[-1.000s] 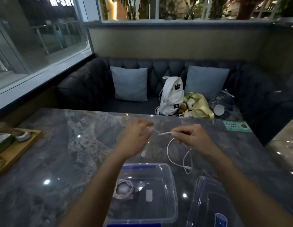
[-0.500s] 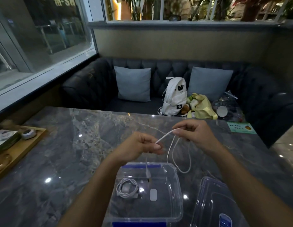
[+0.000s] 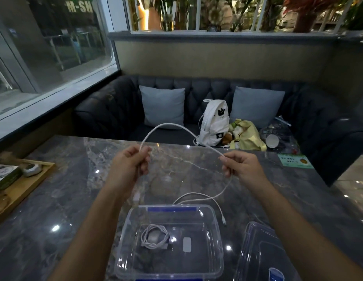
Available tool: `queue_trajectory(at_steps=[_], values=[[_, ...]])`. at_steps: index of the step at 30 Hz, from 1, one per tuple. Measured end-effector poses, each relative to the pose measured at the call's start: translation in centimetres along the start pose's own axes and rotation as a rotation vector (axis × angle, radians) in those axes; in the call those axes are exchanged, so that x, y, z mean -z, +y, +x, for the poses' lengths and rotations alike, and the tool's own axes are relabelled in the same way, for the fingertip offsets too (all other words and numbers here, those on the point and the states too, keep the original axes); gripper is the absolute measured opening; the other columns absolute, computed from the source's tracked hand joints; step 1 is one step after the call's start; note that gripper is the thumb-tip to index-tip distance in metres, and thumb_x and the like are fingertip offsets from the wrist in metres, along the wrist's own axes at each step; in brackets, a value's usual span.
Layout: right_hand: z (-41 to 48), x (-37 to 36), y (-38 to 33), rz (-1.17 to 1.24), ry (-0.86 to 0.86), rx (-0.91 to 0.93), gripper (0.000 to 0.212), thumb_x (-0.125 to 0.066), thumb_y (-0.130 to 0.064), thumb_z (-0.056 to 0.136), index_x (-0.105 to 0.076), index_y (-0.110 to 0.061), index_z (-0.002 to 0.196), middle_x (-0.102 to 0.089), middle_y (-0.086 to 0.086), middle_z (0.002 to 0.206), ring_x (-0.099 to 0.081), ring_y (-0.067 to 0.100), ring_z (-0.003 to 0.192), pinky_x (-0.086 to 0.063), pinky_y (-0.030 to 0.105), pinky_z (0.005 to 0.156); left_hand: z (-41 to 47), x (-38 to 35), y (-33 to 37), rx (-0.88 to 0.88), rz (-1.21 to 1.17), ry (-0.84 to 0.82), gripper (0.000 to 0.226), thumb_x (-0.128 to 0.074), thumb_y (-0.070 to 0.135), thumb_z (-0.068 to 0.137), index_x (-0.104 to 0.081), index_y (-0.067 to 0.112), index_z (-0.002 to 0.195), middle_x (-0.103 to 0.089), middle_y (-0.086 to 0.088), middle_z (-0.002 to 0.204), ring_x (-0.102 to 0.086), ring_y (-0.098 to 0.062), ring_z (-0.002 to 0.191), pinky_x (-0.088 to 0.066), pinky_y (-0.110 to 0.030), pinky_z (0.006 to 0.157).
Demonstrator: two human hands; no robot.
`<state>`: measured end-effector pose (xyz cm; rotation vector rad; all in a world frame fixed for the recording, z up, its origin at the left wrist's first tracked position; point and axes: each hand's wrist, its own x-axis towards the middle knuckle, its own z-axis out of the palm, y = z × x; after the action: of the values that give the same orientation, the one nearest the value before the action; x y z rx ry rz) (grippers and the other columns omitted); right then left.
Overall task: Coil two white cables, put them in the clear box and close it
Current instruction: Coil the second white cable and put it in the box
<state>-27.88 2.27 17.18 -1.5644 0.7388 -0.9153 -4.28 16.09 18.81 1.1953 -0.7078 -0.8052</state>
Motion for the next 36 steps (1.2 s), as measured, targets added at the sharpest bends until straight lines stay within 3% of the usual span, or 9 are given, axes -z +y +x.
queue_trajectory(at_steps=[4, 8, 12, 16, 19, 22, 27, 31, 36], values=[[0.3, -2.4, -2.0, 0.233, -0.071, -0.106, 0.007, -0.058, -0.003, 0.085, -0.063, -0.003, 0.081, -0.062, 0.003, 0.057, -0.057, 0.010, 0.046, -0.052, 0.023, 0.048, -1.3, -2.7, -1.7, 0.115, 0.244, -0.208, 0.008, -0.066, 0.009, 0.081, -0.066, 0.017, 0.078, -0.055, 0.011, 0.047, -0.034, -0.001, 0.036, -0.027, -0.013, 0.035], [0.8, -5.0, -4.2, 0.533, -0.105, -0.180, 0.005, -0.055, -0.001, 0.086, -0.058, 0.001, 0.084, -0.058, 0.004, 0.057, -0.055, 0.008, 0.046, -0.052, 0.022, 0.049, -2.1, -6.3, -2.6, 0.179, 0.323, -0.403, 0.030, -0.070, 0.010, 0.079, -0.065, 0.018, 0.107, -0.066, 0.015, 0.066, -0.035, 0.000, 0.041, -0.031, -0.013, 0.039], [1.3, -6.0, -4.6, 0.710, -0.086, -0.218, 0.008, -0.055, -0.006, 0.086, -0.059, 0.001, 0.084, -0.061, 0.005, 0.057, -0.059, 0.010, 0.050, -0.054, 0.023, 0.051, -2.1, -8.4, -2.4, 0.137, 0.346, -0.617, 0.009, -0.059, 0.003, 0.086, -0.065, 0.009, 0.088, -0.058, 0.014, 0.045, -0.040, 0.002, 0.040, -0.032, -0.009, 0.041], [1.7, -4.0, -2.3, 0.480, 0.000, -0.182, 0.022, -0.050, -0.024, 0.092, -0.064, -0.008, 0.092, -0.069, 0.006, 0.082, -0.066, 0.016, 0.074, -0.053, 0.028, 0.061, -0.8, -9.0, -1.1, 0.047, 0.295, -0.470, 0.015, -0.054, 0.004, 0.089, -0.064, 0.007, 0.080, -0.066, 0.010, 0.053, -0.042, 0.001, 0.038, -0.033, -0.010, 0.039], [1.6, -1.6, 0.8, 0.121, 0.041, -0.189, 0.024, -0.048, 0.000, 0.089, -0.060, -0.003, 0.110, -0.066, 0.011, 0.105, -0.062, 0.016, 0.088, -0.047, 0.024, 0.069, 1.3, -9.1, 1.3, -0.029, 0.140, -0.377, 0.018, -0.053, 0.004, 0.090, -0.064, 0.012, 0.077, -0.071, 0.004, 0.062, -0.043, -0.001, 0.038, -0.031, -0.011, 0.036], [0.7, -0.5, 3.1, -0.131, -0.217, -0.201, 0.045, -0.052, 0.014, 0.079, -0.058, -0.013, 0.115, -0.061, 0.006, 0.119, -0.057, 0.014, 0.107, -0.047, 0.018, 0.075, 3.5, -9.8, 4.4, -0.069, -0.026, -0.361, 0.020, -0.051, 0.005, 0.091, -0.063, 0.011, 0.076, -0.072, 0.000, 0.064, -0.045, -0.002, 0.039, -0.030, -0.012, 0.033], [0.0, -2.1, 3.7, 0.030, -0.473, -0.274, 0.065, -0.056, 0.018, 0.075, -0.046, -0.018, 0.128, -0.051, 0.002, 0.131, -0.047, 0.015, 0.123, -0.052, 0.030, 0.087, 5.5, -12.2, 8.7, -0.067, -0.195, -0.324, 0.019, -0.046, 0.005, 0.094, -0.059, 0.007, 0.080, -0.070, 0.002, 0.060, -0.043, -0.001, 0.037, -0.026, -0.011, 0.031], [0.0, -3.0, 3.8, 0.012, -0.559, -0.263, 0.056, -0.058, 0.011, 0.079, -0.045, -0.010, 0.129, -0.055, 0.004, 0.126, -0.054, 0.015, 0.115, -0.053, 0.025, 0.080, 6.4, -12.8, 10.6, -0.022, -0.339, -0.254, 0.020, -0.043, 0.006, 0.096, -0.056, 0.008, 0.080, -0.070, 0.002, 0.058, -0.043, -0.001, 0.035, -0.027, -0.011, 0.030], [-0.6, -3.7, 4.5, -0.042, -0.512, -0.243, 0.017, -0.047, -0.006, 0.093, -0.064, -0.007, 0.095, -0.072, -0.003, 0.077, -0.069, 0.012, 0.077, -0.054, 0.022, 0.074, 8.3, -10.9, 9.8, 0.068, -0.489, -0.108, 0.023, -0.038, 0.008, 0.098, -0.052, 0.008, 0.079, -0.067, 0.002, 0.051, -0.042, 0.000, 0.031, -0.028, -0.010, 0.031]])
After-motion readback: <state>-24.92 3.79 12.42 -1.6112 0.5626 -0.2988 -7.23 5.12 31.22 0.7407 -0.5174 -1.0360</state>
